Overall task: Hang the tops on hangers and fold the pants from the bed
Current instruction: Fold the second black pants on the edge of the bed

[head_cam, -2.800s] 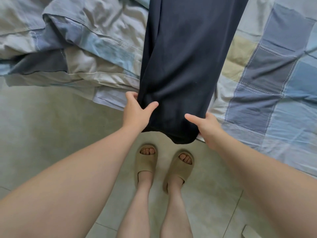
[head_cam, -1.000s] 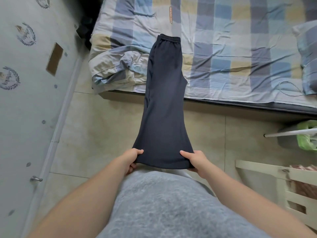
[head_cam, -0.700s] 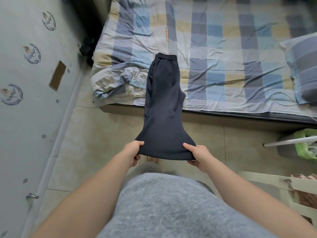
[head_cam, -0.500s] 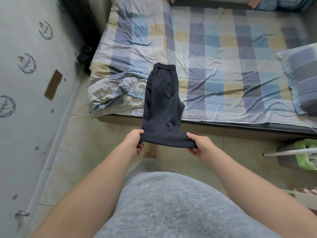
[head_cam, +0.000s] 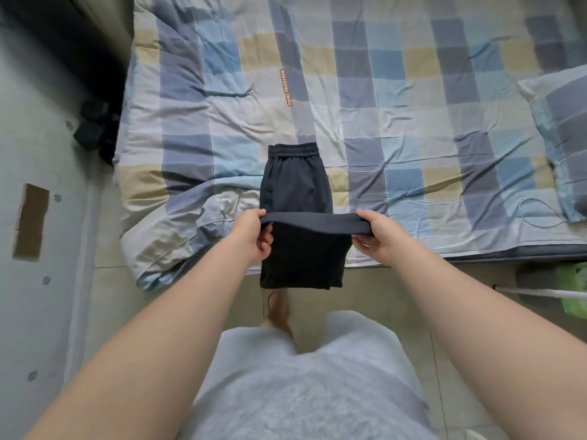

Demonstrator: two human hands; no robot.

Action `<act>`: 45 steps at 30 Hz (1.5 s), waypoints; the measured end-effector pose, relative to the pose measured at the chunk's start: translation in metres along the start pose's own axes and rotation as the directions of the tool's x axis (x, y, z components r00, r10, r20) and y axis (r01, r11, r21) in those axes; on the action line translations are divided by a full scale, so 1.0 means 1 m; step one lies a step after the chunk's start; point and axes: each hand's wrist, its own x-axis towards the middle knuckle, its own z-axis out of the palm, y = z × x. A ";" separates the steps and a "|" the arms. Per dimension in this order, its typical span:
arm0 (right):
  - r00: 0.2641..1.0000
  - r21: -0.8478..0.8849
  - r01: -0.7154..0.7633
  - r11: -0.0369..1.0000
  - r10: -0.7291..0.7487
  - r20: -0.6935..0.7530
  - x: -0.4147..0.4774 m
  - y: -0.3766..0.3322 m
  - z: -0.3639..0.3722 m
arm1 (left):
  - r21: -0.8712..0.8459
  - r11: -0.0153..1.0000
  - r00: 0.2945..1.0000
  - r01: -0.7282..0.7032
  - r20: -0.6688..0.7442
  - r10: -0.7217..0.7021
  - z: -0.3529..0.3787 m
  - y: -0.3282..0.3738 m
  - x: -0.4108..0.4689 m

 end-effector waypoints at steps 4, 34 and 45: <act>0.999 0.009 -0.021 1.000 0.021 -0.032 0.062 -0.049 0.041 | 0.049 0.999 1.000 0.022 -0.013 -0.021 0.016 0.067 0.062; 0.954 -0.143 -0.260 0.955 0.278 0.117 0.318 0.054 0.051 | 0.433 0.898 0.992 -0.083 -0.053 0.118 0.020 -0.028 0.287; 0.924 -0.470 -0.381 0.796 0.321 -0.206 0.310 0.167 -0.009 | 0.596 0.770 0.904 0.230 -0.423 0.058 -0.047 -0.151 0.324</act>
